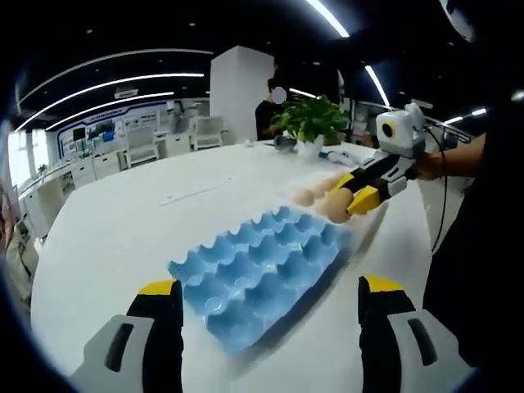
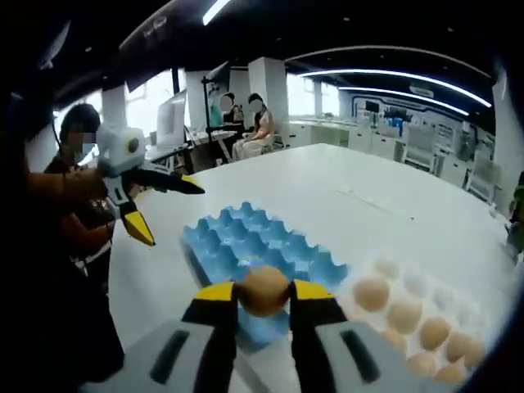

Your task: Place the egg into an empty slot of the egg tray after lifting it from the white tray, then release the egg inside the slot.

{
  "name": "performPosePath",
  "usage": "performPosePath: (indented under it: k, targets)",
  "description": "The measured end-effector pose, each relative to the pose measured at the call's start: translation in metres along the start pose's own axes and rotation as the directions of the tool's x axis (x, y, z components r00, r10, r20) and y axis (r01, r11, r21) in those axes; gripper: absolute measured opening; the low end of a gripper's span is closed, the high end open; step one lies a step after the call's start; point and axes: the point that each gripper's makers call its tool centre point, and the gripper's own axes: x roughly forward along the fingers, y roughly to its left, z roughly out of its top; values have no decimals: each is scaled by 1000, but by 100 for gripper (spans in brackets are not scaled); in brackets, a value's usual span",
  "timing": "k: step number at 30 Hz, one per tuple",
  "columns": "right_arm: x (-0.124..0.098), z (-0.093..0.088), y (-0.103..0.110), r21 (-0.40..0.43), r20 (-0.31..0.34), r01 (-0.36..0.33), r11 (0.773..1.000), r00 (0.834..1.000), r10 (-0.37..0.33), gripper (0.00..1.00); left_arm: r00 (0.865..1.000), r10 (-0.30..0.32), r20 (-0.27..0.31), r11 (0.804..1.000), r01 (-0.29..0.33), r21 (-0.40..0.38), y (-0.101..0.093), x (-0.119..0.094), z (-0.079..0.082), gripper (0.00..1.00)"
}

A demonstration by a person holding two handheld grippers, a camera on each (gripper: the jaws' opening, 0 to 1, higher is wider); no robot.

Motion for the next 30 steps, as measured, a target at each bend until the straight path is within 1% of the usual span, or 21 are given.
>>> performPosePath:
  k: [4, 5, 7, 8, 9, 12, 15, 16, 18, 23, 25, 30]
  targets:
    - [21, 16, 17, -16, 28, -48, 999, 998, 48, 23, 1000, -6, 1, 1000, 6, 4, 0, -1, -1, 89]
    - [27, 21, 23, -14, 34, -73, 997, 997, 73, 23, 1000, -9, 4, 1000, 9, 6, 0, -1, -1, 89]
    - [36, 29, 30, -13, 48, -94, 996, 994, 94, 24, 1000, -12, -5, 1000, 13, 14, 0, -1, -4, 89]
    - [43, 33, 37, -19, 48, -122, 992, 991, 123, 24, 1000, -14, -14, 1000, 14, 24, 1, -2, -6, 89]
    - [50, 37, 42, -31, 44, -136, 990, 990, 137, 24, 1000, -16, -20, 999, 17, 31, 1, -2, -7, 88]
    - [66, 45, 56, -63, 48, -175, 982, 983, 179, 24, 999, -23, -23, 999, 24, 37, 1, -3, -8, 89]
    - [89, 51, 73, -85, 46, -218, 972, 974, 223, 24, 999, -28, -23, 999, 28, 38, 2, -4, -9, 89]
    - [92, 51, 75, -89, 47, -222, 971, 973, 227, 24, 999, -29, -23, 999, 30, 39, 2, -4, -9, 88]
    - [107, 50, 86, -100, 33, -248, 964, 967, 252, 24, 999, -29, -23, 999, 30, 41, 4, -5, -9, 88]
    - [127, 46, 100, -123, 11, -289, 949, 956, 293, 24, 999, -25, -24, 999, 26, 41, 8, -7, -10, 88]
    - [132, 41, 103, -130, -9, -300, 945, 954, 301, 24, 999, -25, -24, 999, 26, 35, 8, -7, -10, 88]
    - [138, 36, 106, -136, -30, -318, 938, 948, 317, 24, 999, -24, -22, 999, 25, 30, 9, -6, -11, 88]
